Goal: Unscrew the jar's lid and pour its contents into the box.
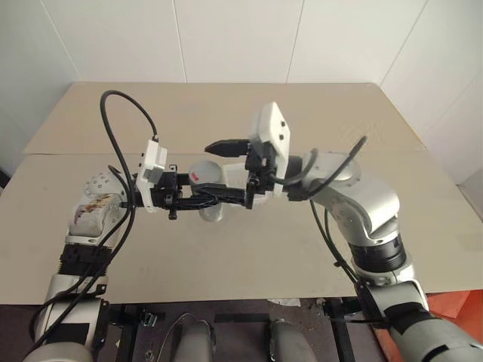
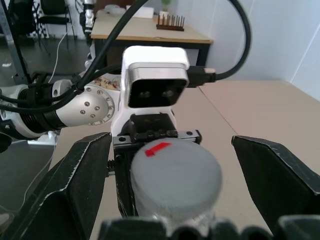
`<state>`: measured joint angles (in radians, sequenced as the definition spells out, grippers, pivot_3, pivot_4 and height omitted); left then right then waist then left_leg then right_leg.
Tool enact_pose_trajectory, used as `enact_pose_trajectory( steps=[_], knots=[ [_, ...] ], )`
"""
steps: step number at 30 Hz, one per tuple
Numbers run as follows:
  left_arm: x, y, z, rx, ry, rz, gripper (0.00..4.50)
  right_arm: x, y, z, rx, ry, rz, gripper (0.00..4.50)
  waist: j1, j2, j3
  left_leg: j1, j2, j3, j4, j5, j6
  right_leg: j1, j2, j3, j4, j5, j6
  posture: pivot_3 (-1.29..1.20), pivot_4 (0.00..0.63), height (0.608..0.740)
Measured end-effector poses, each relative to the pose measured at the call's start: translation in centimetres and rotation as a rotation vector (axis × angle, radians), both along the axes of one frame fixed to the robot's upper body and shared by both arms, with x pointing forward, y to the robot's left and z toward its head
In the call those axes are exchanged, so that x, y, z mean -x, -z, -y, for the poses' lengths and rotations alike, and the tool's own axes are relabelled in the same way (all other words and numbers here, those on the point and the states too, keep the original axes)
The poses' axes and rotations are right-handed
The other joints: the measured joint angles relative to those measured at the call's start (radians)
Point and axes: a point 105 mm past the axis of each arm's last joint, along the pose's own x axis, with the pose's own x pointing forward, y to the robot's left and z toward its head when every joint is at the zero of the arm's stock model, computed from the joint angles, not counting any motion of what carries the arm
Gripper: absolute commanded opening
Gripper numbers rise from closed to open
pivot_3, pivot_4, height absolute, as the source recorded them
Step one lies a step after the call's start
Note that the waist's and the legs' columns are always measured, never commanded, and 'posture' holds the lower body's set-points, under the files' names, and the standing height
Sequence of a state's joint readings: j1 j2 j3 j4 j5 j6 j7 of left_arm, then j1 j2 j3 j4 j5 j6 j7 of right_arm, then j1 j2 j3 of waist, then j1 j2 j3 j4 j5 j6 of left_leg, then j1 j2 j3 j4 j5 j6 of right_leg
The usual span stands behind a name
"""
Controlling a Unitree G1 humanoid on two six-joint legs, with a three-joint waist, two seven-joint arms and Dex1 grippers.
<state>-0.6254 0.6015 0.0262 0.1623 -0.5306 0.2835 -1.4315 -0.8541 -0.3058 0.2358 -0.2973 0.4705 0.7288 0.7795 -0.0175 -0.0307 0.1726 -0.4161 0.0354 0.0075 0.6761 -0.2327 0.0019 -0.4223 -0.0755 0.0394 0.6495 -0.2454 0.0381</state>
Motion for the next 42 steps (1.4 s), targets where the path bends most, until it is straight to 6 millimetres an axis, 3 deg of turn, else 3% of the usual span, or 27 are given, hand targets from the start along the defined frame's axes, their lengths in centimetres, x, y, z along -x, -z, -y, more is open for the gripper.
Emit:
enact_pose_trajectory(
  steps=[12,15,18,19,30,36,39,42],
  knots=[
    [0.0,0.0,-0.1,-0.003,-0.001,0.000,1.92,-0.5,0.4,-0.7,0.021,0.021,-0.024,4.47,0.000,0.000,0.000,0.000,0.000,0.000,0.000,0.000,0.000,0.000,0.000,0.000,0.000,0.000,0.000,0.00,0.150,0.740],
    [0.0,0.0,-0.1,-0.006,-0.003,0.001,1.92,-0.5,0.4,-0.7,0.021,0.020,-0.026,3.93,-0.001,0.000,0.000,0.000,0.000,0.000,0.000,0.000,0.000,0.000,0.000,0.000,0.000,0.000,0.000,0.00,0.150,0.740],
    [0.0,-0.1,-0.1,-0.006,-0.002,0.002,1.92,-0.5,0.5,-0.7,0.023,0.019,-0.028,2.87,0.000,0.000,0.000,0.000,0.000,0.000,0.000,0.000,0.000,0.000,0.000,0.000,0.000,0.000,0.000,0.00,0.150,0.740],
    [0.0,-0.1,-0.2,-0.007,-0.002,0.002,1.92,-0.5,0.5,-0.7,0.023,0.018,-0.029,2.75,0.000,0.000,0.000,0.000,0.000,0.000,0.000,0.000,0.000,0.000,0.000,0.000,0.000,0.000,0.000,0.00,0.150,0.740],
    [0.0,-0.1,-0.1,-0.014,-0.001,0.025,1.92,-0.8,0.0,-0.4,-0.003,-0.002,-0.116,2.75,0.000,0.000,0.000,0.000,0.000,0.000,0.000,0.000,0.000,0.000,0.000,0.000,0.000,0.000,0.000,0.00,0.150,0.740],
    [0.1,0.4,-0.5,-0.054,-0.006,0.042,1.92,-2.0,-3.6,2.7,-0.099,0.072,-0.094,2.75,0.003,0.000,0.000,0.000,0.000,0.000,0.000,0.000,0.000,0.000,0.000,0.000,0.000,0.000,0.000,0.00,0.150,0.740],
    [-0.2,0.2,-0.5,-0.045,-0.029,0.047,1.92,-3.0,-2.8,4.5,-0.090,0.169,-0.080,2.75,0.004,0.000,0.000,0.000,0.000,0.000,0.000,0.000,0.000,0.001,0.000,0.000,-0.001,0.000,0.000,0.00,0.150,0.740],
    [-0.8,-0.1,-0.8,-0.027,-0.075,0.057,1.92,-4.4,-0.2,8.1,-0.060,0.342,-0.069,2.75,0.008,0.000,0.000,-0.001,-0.001,0.000,0.000,0.000,0.000,0.001,-0.001,-0.001,-0.001,0.000,0.000,0.00,0.150,0.740]
  ],
)
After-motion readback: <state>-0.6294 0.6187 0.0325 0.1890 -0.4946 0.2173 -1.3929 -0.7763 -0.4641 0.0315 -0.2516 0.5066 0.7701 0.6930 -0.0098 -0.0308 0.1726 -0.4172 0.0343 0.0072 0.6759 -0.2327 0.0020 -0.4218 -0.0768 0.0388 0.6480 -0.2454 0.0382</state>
